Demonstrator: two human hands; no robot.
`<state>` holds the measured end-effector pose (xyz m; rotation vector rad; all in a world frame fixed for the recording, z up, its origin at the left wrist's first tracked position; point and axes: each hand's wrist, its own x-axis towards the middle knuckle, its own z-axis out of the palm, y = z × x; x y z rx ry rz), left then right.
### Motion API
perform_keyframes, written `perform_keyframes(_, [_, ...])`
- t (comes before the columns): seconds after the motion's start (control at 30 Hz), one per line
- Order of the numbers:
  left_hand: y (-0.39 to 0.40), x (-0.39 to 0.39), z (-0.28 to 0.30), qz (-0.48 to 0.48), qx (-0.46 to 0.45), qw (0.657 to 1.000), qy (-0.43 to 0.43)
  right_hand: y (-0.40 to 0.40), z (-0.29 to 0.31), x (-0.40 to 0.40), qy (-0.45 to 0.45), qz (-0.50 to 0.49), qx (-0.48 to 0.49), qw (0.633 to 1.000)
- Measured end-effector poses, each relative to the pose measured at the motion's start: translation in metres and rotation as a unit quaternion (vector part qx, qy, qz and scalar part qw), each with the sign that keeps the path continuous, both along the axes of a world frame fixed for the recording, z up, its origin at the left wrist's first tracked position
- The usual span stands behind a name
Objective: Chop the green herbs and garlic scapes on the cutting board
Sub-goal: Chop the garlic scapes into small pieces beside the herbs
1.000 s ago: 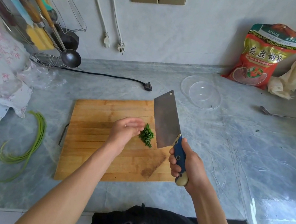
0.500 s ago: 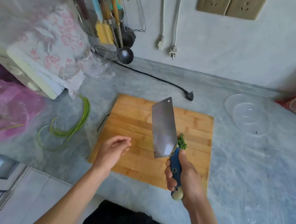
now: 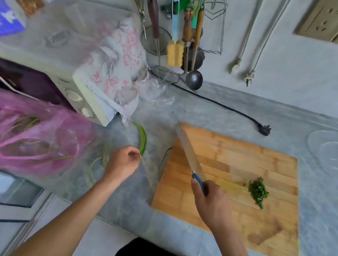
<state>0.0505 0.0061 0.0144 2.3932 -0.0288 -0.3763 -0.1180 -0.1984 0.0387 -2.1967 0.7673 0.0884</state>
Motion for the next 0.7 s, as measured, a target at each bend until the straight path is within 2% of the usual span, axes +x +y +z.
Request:
perform_keyframes(0.23, [-0.017,0.025,-0.020,-0.081,0.162,0.983,-0.037,0.036,-0.005,0.001,0.026,-0.093,-0.079,0.992])
perform_keyframes(0.37, [-0.025,0.035,-0.026,-0.122,0.199,0.971,-0.044,0.049,-0.006,0.001,0.051,-0.126,-0.090,0.987])
perform_keyframes(0.47, [-0.027,0.043,-0.023,-0.137,0.215,0.967,-0.001,0.052,-0.011,-0.001,0.059,-0.145,-0.077,0.985])
perform_keyframes(0.6, [-0.024,0.049,-0.025,-0.120,0.203,0.970,0.053,0.046,-0.011,-0.007,0.071,-0.165,-0.103,0.978])
perform_keyframes(0.7, [-0.026,0.036,-0.029,-0.116,0.217,0.969,0.040,0.031,-0.012,-0.019,0.077,-0.192,-0.136,0.969])
